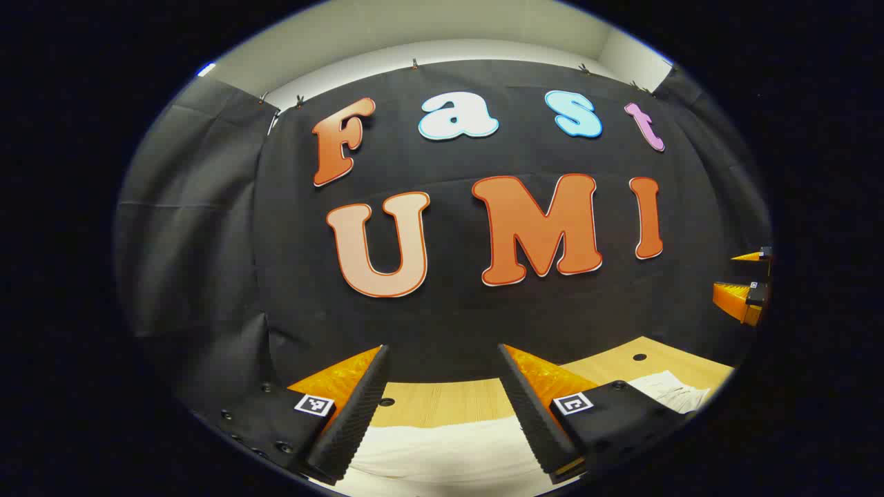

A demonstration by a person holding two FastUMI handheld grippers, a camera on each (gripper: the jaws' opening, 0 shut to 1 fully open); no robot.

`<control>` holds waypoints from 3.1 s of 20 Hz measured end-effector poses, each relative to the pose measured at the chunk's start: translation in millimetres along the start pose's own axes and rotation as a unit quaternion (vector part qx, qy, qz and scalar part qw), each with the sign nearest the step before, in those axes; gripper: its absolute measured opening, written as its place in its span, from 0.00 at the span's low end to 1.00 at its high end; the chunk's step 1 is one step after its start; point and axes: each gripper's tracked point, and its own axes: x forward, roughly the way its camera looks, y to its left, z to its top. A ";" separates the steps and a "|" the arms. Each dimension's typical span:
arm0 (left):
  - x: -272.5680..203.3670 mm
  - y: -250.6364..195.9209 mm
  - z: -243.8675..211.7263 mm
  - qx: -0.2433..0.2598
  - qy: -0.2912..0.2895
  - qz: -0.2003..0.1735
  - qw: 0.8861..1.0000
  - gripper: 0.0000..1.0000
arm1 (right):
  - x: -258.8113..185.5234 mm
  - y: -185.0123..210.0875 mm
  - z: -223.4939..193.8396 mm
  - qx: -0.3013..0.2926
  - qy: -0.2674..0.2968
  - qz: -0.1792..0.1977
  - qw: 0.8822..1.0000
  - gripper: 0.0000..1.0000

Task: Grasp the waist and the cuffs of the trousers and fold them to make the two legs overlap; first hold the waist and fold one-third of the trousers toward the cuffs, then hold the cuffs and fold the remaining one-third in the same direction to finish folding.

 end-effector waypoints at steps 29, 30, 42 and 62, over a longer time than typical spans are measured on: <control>2.6 146.1 -74.0 -0.030 0.073 0.080 0.994 1.00 | -4.1 -33.2 -52.9 0.039 0.093 -0.091 0.991 0.99; -0.1 152.1 -84.4 -0.037 0.086 0.084 0.992 0.98 | -4.1 -36.5 -59.9 0.048 0.106 -0.092 0.989 0.99; -38.9 208.8 -201.4 -0.135 0.270 0.120 0.946 1.00 | -27.2 -51.3 -210.0 0.220 0.375 -0.117 0.893 0.97; -103.0 229.2 -379.5 -0.465 0.439 0.227 0.735 1.00 | -87.4 -81.0 -356.3 0.367 0.546 -0.192 0.728 0.87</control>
